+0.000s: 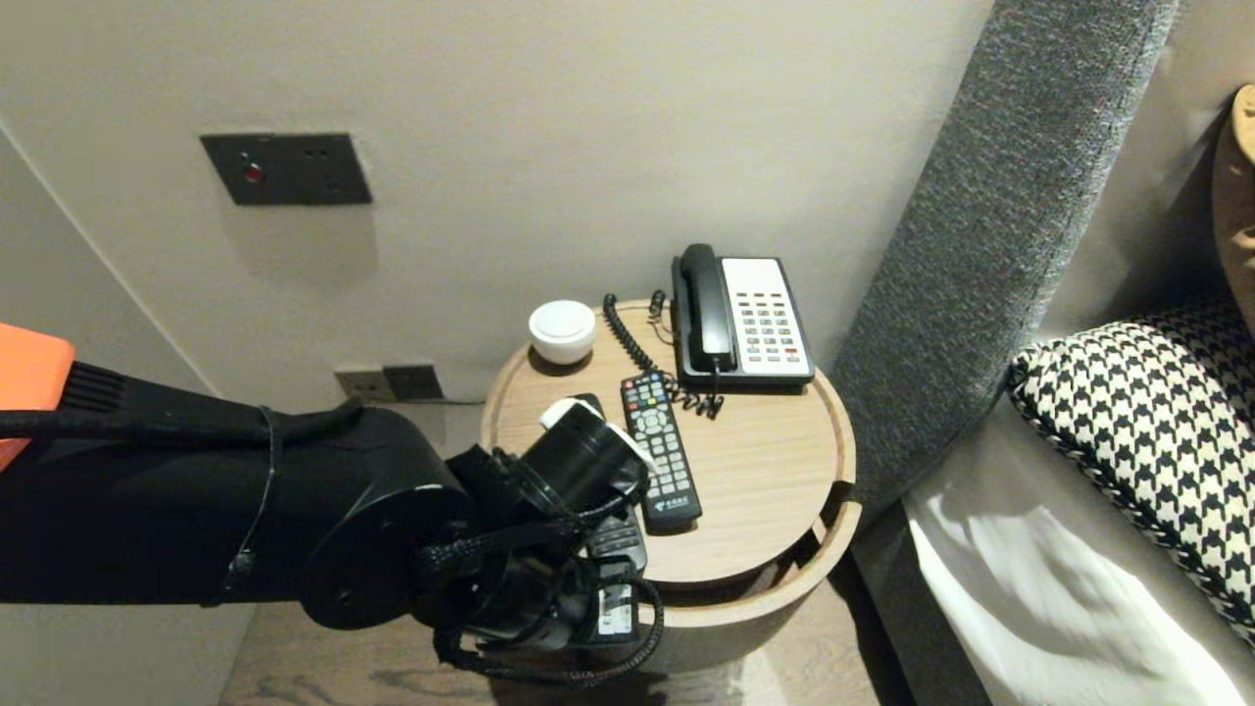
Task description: Close the nightstand drawer
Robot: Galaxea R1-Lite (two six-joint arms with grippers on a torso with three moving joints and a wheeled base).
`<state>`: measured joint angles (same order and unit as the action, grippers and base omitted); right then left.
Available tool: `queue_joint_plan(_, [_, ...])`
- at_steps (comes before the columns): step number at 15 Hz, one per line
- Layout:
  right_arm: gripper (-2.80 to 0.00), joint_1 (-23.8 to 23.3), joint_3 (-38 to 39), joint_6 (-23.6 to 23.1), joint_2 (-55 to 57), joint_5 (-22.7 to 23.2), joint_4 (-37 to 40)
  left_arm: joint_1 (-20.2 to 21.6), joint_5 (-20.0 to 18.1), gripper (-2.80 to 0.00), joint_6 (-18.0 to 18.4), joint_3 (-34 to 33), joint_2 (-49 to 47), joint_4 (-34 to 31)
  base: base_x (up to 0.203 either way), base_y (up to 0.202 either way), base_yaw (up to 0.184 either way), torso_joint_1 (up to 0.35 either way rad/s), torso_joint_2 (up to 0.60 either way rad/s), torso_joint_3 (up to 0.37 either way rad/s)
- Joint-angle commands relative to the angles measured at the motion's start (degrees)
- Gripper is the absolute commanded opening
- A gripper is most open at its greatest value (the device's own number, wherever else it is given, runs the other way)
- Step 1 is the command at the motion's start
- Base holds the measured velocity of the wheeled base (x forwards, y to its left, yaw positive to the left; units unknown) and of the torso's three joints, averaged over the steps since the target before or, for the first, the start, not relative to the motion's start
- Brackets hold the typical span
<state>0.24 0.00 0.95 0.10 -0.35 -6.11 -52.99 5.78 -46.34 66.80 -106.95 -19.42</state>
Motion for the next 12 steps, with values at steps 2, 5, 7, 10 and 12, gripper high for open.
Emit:
queue_joint_plan(2, [-2.8, 0.0, 2.3, 0.0, 0.1, 0.0, 0.0, 1.5, 1.2, -2.8, 0.1, -0.1, 0.2, 1.6, 0.0, 0.0, 0.0, 0.0, 0.0, 0.0])
queue_joint_plan(5, [-2.8, 0.0, 2.3, 0.0, 0.1, 0.0, 0.0, 2.8, 1.2, -2.8, 0.3, 0.0, 0.0, 3.4, 0.0, 0.0, 0.0, 0.0, 0.0, 0.0])
queue_joint_plan(7, [-2.8, 0.0, 2.3, 0.0, 0.1, 0.0, 0.0, 3.1, 1.2, -2.8, 0.1, 0.0, 0.3, 3.7, 0.0, 0.0, 0.0, 0.0, 0.0, 0.0])
queue_joint_plan(10, [-2.8, 0.0, 2.3, 0.0, 0.1, 0.0, 0.0, 3.4, 1.2, -2.8, 0.1, 0.0, 0.9, 4.1, 0.0, 0.0, 0.0, 0.0, 0.0, 0.0])
queue_joint_plan(12, [-2.8, 0.0, 2.3, 0.0, 0.1, 0.0, 0.0, 3.3, 1.2, -2.8, 0.2, -1.3, 2.0, 4.0, 0.0, 0.0, 0.0, 0.0, 0.0, 0.0])
